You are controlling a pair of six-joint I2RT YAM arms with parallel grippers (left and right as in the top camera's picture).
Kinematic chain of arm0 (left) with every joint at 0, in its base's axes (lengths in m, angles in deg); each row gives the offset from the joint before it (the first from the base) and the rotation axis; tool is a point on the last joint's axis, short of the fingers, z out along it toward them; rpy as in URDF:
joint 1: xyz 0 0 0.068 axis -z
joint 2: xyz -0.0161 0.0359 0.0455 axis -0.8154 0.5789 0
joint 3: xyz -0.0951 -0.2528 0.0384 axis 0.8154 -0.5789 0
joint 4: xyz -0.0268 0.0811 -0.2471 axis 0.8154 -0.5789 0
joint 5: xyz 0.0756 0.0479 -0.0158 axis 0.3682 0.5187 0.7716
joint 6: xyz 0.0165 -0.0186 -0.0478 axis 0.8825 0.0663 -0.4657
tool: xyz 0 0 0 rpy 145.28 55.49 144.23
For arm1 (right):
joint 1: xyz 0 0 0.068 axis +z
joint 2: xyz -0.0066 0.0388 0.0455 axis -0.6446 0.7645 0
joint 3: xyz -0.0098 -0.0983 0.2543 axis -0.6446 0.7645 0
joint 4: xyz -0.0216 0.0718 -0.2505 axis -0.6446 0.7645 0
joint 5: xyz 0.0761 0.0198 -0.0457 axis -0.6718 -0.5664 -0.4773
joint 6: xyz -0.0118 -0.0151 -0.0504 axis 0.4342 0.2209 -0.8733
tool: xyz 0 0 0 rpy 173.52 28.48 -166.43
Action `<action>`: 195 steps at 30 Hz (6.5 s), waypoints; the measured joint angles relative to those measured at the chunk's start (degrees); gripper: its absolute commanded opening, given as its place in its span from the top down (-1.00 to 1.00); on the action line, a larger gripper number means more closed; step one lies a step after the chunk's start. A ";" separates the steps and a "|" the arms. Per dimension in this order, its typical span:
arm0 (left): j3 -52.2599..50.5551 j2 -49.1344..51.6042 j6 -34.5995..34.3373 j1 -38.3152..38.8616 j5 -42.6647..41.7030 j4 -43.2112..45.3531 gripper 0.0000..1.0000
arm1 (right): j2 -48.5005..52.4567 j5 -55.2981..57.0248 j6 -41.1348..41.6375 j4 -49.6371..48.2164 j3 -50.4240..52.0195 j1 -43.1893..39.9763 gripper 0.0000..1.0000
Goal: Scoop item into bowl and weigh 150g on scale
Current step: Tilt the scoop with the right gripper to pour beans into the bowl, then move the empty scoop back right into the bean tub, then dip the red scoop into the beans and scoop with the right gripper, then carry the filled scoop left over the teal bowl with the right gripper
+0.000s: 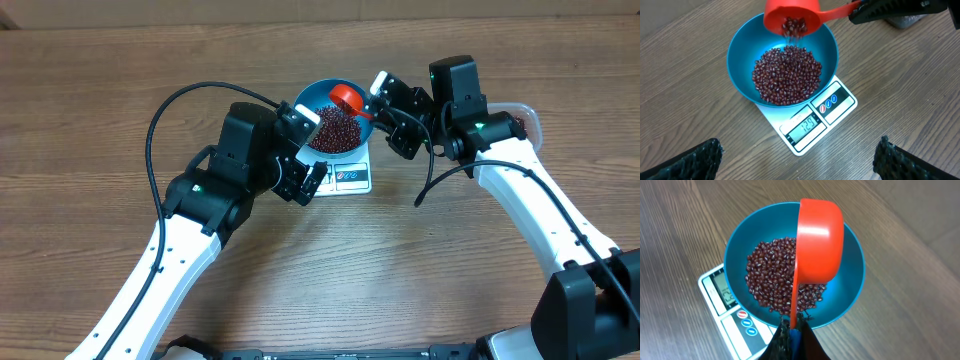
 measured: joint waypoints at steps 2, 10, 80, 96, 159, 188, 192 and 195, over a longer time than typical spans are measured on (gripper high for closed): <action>0.00 0.00 0.00 -0.02 0.00 0.00 -0.99 | 0.00 0.00 -2.78 0.00 0.00 0.00 0.93; 0.00 0.00 0.00 0.00 0.00 0.00 -0.99 | 0.00 0.02 -11.45 -0.11 0.00 0.00 0.93; 0.00 0.00 0.02 0.00 0.00 0.00 -0.99 | 0.74 30.10 38.53 17.90 2.38 -20.31 0.93; 0.00 0.00 0.00 0.00 0.00 0.00 -0.99 | 3.26 20.04 38.86 18.10 2.43 -20.31 0.93; 0.00 0.00 0.00 0.00 0.00 -0.02 -0.99 | 3.26 -39.82 38.91 16.61 2.40 -38.53 0.93; 0.00 0.00 0.00 0.00 0.00 -0.02 -0.99 | 3.26 -24.96 38.47 0.81 -0.37 -9.03 0.93; 0.00 0.00 0.00 0.00 0.00 -0.02 -0.99 | 3.26 -18.82 34.58 0.11 -0.39 -5.73 0.93; 0.00 0.00 0.00 0.00 0.00 -0.02 -0.99 | 3.26 -14.29 30.56 0.04 -0.39 -3.32 0.93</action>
